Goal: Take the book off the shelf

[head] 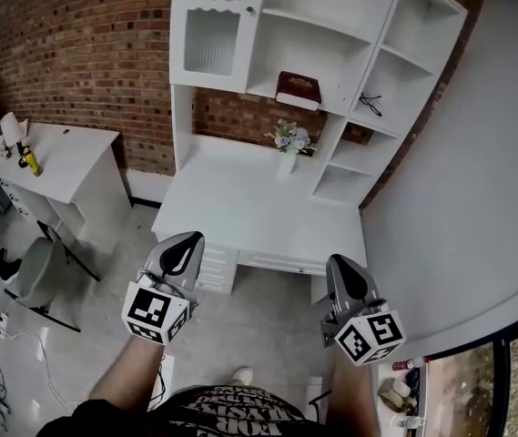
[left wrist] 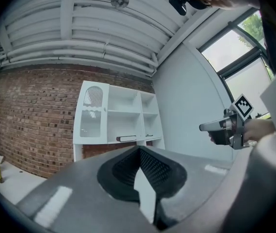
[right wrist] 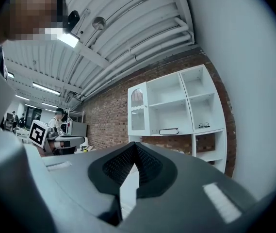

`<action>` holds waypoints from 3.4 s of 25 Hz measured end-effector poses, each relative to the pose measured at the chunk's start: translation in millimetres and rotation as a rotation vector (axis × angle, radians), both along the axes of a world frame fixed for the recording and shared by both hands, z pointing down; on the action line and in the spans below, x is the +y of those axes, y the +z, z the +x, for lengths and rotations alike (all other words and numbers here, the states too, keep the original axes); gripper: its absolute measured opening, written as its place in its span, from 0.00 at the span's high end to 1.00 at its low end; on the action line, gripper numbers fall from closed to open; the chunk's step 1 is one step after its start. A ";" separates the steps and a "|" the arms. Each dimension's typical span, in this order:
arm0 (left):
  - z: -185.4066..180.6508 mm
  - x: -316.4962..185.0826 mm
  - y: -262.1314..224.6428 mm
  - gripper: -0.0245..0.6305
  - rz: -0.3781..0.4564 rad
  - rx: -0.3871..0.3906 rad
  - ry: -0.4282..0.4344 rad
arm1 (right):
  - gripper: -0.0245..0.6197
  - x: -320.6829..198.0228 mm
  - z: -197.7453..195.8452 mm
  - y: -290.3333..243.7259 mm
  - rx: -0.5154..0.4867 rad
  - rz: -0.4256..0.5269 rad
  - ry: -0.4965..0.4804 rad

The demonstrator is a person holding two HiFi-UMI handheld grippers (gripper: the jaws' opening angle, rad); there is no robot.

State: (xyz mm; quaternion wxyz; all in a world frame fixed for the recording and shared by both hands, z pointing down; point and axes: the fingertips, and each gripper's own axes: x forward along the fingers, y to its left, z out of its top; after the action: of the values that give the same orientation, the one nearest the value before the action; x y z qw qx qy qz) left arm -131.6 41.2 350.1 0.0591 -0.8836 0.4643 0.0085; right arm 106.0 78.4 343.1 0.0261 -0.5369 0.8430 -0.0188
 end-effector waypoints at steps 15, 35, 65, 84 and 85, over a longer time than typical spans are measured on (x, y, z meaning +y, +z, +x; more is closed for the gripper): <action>72.1 -64.0 10.4 0.96 -0.019 -0.015 -0.073 | 0.92 -82.8 66.3 27.7 -0.036 -0.049 -0.100; 89.5 -85.3 14.6 0.96 -0.022 -0.054 -0.062 | 0.92 -99.8 72.8 25.7 -0.050 -0.037 -0.108; 71.7 -333.6 13.8 0.96 -0.045 -0.033 0.053 | 0.92 -314.8 53.1 13.0 -0.024 -0.047 0.028; 53.2 -419.3 20.6 0.96 -0.081 0.025 0.124 | 0.92 -386.6 31.6 -8.7 0.027 -0.032 0.097; 54.0 -420.5 22.2 0.96 -0.083 0.022 0.125 | 0.92 -390.6 31.4 -8.1 0.024 -0.033 0.094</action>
State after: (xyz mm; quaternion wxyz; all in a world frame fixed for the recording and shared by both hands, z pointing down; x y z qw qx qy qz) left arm -77.5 -379.3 372.3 0.0165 -0.9125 0.4088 0.0024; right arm 137.3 -312.2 335.0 0.0080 -0.5764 0.8168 -0.0247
